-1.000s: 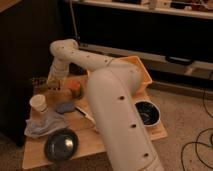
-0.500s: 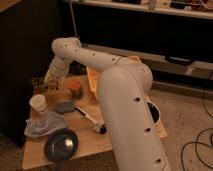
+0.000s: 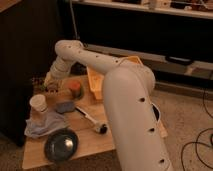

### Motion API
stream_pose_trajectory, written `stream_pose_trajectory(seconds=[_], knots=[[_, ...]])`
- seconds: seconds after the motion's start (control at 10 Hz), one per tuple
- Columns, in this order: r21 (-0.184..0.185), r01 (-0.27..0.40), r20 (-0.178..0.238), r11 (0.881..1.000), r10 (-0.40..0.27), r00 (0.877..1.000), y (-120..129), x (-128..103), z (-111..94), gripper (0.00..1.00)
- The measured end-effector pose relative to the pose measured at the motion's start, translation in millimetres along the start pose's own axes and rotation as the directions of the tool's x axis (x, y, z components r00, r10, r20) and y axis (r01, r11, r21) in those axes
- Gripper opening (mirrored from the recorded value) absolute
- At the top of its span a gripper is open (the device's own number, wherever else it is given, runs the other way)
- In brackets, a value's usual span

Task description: Place eraser in purple bowl

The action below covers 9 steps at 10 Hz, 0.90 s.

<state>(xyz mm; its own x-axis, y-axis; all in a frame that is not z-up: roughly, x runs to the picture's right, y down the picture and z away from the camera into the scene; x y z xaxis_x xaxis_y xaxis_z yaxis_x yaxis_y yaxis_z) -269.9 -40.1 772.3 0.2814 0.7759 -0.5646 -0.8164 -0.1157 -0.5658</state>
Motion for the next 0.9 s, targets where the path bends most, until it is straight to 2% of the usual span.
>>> stream_pose_trajectory(seconds=[0.3,0.6,0.8,0.9], knots=[[0.045,-0.010,-0.069,0.999,0.013,0.997,-32.5,36.8,-47.4,0.00],[0.104,-0.067,-0.102,0.992,0.078,0.992,-75.1,77.8,-93.8,0.00],[0.146,-0.145,-0.095,0.979,0.159,0.983,-107.8,104.9,-122.0,0.00],[0.167,-0.192,-0.089,0.967,0.209,0.974,-125.5,119.8,-135.4,0.00]])
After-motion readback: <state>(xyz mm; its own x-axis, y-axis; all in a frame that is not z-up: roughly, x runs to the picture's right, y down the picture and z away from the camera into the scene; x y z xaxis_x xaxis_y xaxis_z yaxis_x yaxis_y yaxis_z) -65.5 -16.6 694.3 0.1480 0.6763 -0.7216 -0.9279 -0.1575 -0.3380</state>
